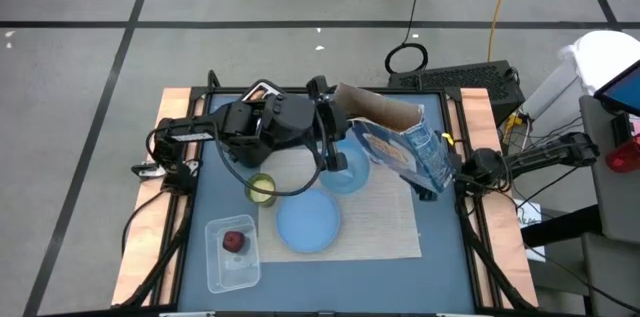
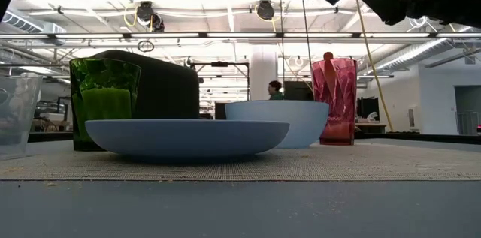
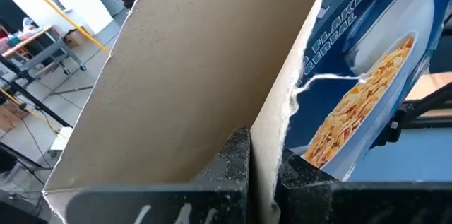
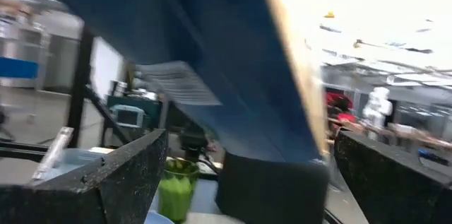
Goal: Arrange a breakfast setting
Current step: Pour the cereal into the light blue bowl
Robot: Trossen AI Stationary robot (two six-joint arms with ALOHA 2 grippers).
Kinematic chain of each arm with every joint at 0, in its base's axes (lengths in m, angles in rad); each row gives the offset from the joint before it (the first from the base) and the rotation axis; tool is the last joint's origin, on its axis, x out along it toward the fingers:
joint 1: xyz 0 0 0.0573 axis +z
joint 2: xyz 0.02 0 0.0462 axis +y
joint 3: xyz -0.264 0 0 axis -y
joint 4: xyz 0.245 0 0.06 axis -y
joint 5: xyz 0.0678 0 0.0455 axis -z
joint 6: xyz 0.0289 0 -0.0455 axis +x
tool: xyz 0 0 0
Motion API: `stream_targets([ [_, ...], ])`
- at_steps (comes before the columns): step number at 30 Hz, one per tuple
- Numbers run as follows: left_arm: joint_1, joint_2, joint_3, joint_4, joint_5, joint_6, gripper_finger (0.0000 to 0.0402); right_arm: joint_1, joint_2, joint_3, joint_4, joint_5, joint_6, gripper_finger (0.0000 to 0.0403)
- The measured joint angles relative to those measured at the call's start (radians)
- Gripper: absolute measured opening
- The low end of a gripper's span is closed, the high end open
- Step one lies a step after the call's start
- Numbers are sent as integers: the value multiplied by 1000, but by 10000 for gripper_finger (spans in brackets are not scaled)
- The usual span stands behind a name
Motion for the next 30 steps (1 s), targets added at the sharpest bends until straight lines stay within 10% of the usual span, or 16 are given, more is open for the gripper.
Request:
stream_targets([
  [30,22,0,0,56,0,-90,3,0,209,64,270,-101,-59,389],
])
